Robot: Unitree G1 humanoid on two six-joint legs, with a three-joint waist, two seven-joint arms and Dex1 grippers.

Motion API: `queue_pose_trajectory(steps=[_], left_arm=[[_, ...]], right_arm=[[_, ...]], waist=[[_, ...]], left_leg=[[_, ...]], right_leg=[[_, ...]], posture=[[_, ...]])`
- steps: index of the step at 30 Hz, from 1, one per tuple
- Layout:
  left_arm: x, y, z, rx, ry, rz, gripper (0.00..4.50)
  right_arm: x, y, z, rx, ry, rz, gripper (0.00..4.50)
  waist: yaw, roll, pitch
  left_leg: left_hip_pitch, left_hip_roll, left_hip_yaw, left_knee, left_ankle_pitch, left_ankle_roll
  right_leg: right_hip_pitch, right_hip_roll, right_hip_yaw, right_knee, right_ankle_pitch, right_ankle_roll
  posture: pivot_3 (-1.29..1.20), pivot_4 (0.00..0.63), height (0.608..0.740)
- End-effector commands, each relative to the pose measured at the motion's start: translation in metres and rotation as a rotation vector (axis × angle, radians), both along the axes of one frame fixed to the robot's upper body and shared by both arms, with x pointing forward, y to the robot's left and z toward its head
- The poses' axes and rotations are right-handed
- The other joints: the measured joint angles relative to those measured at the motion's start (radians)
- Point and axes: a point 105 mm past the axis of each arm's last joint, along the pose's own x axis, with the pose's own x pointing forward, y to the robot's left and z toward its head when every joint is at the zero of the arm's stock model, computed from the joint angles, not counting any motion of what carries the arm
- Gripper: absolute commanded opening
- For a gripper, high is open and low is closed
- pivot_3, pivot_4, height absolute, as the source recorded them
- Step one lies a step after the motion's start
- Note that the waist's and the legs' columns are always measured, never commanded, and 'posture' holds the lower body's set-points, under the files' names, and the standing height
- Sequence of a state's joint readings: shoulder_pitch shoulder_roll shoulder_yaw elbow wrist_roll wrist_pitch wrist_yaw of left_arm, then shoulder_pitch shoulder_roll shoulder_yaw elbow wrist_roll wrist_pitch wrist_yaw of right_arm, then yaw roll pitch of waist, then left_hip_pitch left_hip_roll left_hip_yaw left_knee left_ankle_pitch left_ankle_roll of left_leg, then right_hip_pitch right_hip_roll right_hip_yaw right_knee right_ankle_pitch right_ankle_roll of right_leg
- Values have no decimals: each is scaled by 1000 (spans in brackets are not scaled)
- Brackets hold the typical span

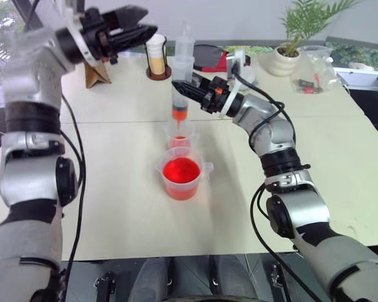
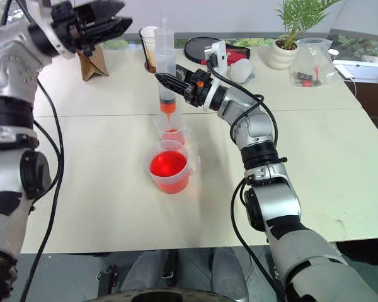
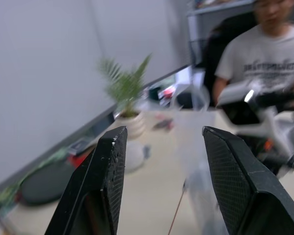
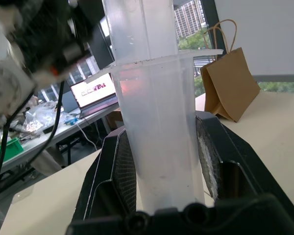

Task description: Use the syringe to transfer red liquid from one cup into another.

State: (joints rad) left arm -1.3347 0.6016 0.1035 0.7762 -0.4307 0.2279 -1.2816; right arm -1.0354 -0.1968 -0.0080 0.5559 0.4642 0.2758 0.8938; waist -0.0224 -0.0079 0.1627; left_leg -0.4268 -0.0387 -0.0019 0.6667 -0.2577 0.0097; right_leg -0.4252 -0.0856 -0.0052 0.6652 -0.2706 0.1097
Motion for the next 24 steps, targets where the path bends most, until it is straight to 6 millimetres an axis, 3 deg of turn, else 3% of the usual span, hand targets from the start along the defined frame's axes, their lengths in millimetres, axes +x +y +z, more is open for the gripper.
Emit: queue_pose_trajectory(steps=[1, 16, 19, 22, 24], left_arm=[[-2, -5, 11, -11, -35, -48, 2483], [14, -35, -6, 64, -38, -66, 2483], [14, -40, -9, 89, -45, -73, 1713], [15, -42, -11, 94, -46, -75, 313], [15, -42, -11, 94, -47, -77, 49]], right_arm=[[-4, 2, 12, 9, -63, 12, 1409], [-16, 10, -2, -60, -90, 64, 1409], [-17, 11, -3, -69, -93, 66, 1409], [-17, 12, -3, -73, -100, 64, 1409], [-16, 12, -2, -76, -105, 63, 1409]], waist=[[-1, 0, 0], [-20, 0, 0], [-21, 0, 0], [-21, 0, 0], [-22, 0, 0]], left_leg=[[0, 0, 0, 0, 0, 0], [0, 1, 0, 0, 0, 1], [0, 1, 0, 0, 0, 1], [0, 1, 0, 0, -1, 1], [0, 1, 0, 0, -1, 1]], right_leg=[[0, 0, 0, 0, 0, 0], [0, 1, 0, 0, 0, 0], [0, 1, 0, 0, 0, 0], [0, 1, 0, 0, 0, 0], [0, 1, 0, 0, 0, 0]], posture=[[0, 150, 740], [0, 150, 740], [0, 150, 740], [0, 150, 740], [0, 150, 740]])
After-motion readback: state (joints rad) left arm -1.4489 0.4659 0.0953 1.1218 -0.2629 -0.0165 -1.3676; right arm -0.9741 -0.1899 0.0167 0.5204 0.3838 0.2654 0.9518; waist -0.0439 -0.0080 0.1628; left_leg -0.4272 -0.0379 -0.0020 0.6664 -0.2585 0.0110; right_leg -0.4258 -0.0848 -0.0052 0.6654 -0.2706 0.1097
